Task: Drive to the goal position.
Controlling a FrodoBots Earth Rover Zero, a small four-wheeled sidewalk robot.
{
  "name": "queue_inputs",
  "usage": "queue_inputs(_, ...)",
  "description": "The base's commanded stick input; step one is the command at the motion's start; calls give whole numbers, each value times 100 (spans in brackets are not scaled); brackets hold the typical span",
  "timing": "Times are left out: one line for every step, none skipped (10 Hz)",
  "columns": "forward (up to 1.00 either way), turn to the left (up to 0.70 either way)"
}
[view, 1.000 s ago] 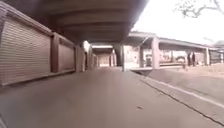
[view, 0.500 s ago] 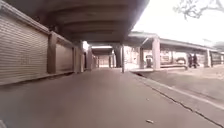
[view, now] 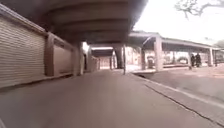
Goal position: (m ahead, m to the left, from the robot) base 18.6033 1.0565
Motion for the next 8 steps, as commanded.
queue_inputs(70, 0)
queue_inputs(70, 0)
queue_inputs(70, 0)
queue_inputs(70, 0)
queue_inputs(70, 0)
queue_inputs(70, 0)
queue_inputs(70, 0)
queue_inputs(70, 0)
